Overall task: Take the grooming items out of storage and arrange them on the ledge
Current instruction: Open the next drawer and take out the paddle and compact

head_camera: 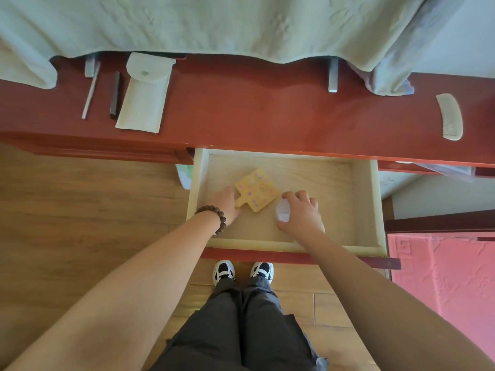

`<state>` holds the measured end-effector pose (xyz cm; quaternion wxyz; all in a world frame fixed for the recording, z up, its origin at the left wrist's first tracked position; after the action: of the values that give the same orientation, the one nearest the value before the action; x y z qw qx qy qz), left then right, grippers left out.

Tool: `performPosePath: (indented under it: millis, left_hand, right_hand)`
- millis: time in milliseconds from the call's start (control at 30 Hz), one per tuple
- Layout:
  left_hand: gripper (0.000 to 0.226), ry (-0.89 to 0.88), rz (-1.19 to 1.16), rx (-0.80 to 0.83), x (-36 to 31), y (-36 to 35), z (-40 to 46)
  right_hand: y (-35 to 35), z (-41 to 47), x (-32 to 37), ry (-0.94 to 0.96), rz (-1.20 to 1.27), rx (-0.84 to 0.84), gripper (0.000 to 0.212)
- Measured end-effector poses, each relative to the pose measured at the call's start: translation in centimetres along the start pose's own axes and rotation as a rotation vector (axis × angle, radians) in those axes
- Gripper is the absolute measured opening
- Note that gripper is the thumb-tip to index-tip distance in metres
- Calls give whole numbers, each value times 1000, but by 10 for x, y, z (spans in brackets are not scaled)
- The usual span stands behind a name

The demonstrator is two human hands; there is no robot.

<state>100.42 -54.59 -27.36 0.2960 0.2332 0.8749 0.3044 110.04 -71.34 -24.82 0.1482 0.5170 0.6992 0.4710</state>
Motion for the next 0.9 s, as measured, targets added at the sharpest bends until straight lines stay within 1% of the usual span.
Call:
performPosePath:
  millis: [67, 133, 200, 267, 333, 467, 567, 633, 767, 900]
  left_hand:
    - [24, -55, -48, 30, -5, 4, -12]
    - [23, -105, -32, 47, -10, 7, -29]
    - [22, -152, -39, 10, -14, 20, -50]
    - [21, -206, -81, -66, -16, 39, -75]
    - [18, -251, -163, -162, -16, 63, -100]
    - [17, -277, -351, -466, -14, 122, -122]
    - [18, -227, -370, -658, -20, 154, -105]
    - [19, -162, -359, -712, -21, 165, -83]
    - [19, -47, -365, -719, -16, 174, -41]
    - [21, 34, -300, -706, -13, 181, -14]
  right_hand:
    - [13, -5, 5, 34, 78, -41, 66]
    - [28, -14, 12, 70, 148, -68, 65]
    - [46, -24, 18, 102, 206, -91, 64]
    - [68, -35, 22, 127, 255, -131, 62]
    - [96, -44, 27, 155, 301, -207, 61]
    - [148, -44, 46, 199, 357, -353, 60]
    - [168, -23, 69, 230, 349, -409, 61]
    - [172, -2, 83, 243, 343, -429, 62]
    - [166, 41, 99, 229, 301, -384, 63]
    - [160, 71, 107, 225, 258, -350, 65]
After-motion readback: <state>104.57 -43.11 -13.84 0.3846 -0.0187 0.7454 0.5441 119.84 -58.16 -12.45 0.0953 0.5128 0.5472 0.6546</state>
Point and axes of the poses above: each hand's wrist, its own z-axis towards the middle knuckle, its own y-axis out of the back of the hand, x = y × z, the point moved 9 cm from there along z, towards the middle knuckle, and after that the axes turned 5 degrees about -z, right-handed, at the moved point
